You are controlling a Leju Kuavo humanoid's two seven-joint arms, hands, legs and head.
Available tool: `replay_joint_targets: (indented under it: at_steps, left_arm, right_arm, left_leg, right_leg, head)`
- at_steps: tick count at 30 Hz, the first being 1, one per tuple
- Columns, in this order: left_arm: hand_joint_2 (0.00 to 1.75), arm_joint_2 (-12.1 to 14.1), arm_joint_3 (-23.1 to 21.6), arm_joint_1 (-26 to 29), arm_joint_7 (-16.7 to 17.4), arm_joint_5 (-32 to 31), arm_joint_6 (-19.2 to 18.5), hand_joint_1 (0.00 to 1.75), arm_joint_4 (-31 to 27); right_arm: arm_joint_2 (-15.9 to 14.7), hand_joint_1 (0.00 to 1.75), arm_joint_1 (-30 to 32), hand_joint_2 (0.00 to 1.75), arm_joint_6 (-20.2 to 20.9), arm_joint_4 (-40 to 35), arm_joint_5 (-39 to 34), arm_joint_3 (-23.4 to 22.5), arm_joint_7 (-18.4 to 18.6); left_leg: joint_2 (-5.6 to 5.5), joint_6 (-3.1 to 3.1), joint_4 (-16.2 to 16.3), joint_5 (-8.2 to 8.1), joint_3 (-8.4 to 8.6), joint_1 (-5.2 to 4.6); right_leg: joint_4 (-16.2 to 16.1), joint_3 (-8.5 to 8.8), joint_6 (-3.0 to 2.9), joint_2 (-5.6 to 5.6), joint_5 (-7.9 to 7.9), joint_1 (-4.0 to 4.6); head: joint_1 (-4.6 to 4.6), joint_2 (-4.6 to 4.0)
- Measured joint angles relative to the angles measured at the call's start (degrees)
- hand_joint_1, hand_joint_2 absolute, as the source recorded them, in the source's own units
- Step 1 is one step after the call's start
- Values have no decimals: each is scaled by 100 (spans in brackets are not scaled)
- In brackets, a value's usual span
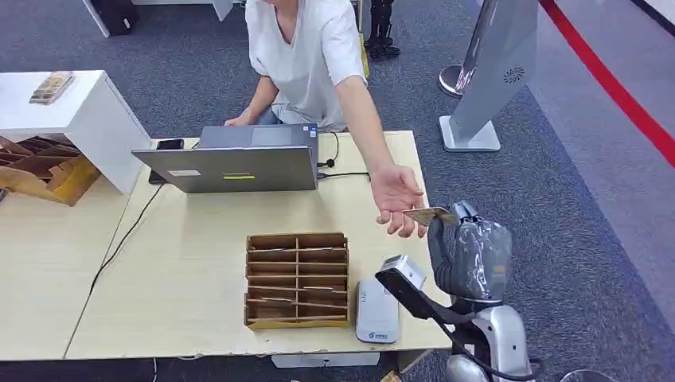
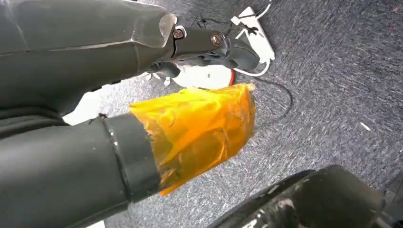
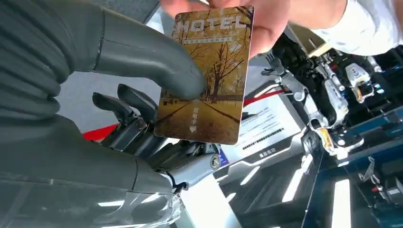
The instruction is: Pass the card to the sensor for recognition and then transmit it.
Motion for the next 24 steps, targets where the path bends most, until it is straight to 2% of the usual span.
replay_joint_targets:
  at_steps: [13, 14, 15, 16, 21, 22, 24]
  left_arm:
    - [0, 2, 0, -37, 0, -44, -39, 0, 0]
    - [0, 2, 0, -43, 0, -50, -48, 0, 0]
    - [0, 2, 0, -48, 0, -55, -50, 0, 0]
    - [0, 2, 0, -54, 0, -61, -66, 0, 0]
    - [0, 4, -2, -67, 0, -70, -81, 0, 0]
    - [0, 6, -2, -68, 0, -70, -83, 0, 0]
    - [0, 7, -2, -69, 0, -70, -83, 0, 0]
  right_arm:
    - [0, 175, -179, 175, 107, 253, 83, 153, 77]
    - [0, 127, -202, 175, 118, 282, 92, 177, 92]
    - [0, 31, -224, 175, 127, 310, 96, 199, 99]
    - [0, 0, -246, 175, 144, 341, 96, 221, 118]
    - [0, 0, -321, 175, 229, 474, 153, 345, 254]
    - [0, 0, -330, 0, 236, 496, 173, 363, 267]
    - [0, 0, -351, 0, 238, 540, 184, 389, 278]
  left_leg:
    - [0, 0, 0, 0, 0, 0]
    - [0, 0, 0, 0, 0, 0]
    - [0, 0, 0, 0, 0, 0]
    - [0, 0, 0, 0, 0, 0]
    - [0, 0, 0, 0, 0, 0]
    - [0, 0, 0, 0, 0, 0]
    - [0, 0, 0, 0, 0, 0]
  right_leg:
    - [0, 0, 0, 1, 0, 0]
    - [0, 0, 0, 1, 0, 0]
    - [0, 0, 0, 1, 0, 0]
    - [0, 0, 0, 1, 0, 0]
    - [0, 0, 0, 1, 0, 0]
    - [0, 0, 0, 0, 0, 0]
    - [0, 0, 0, 0, 0, 0]
  head:
    - [0, 0]
    - [0, 0]
    - [0, 0]
    - [0, 0]
    - [0, 0]
    - [0, 0]
    - [0, -2]
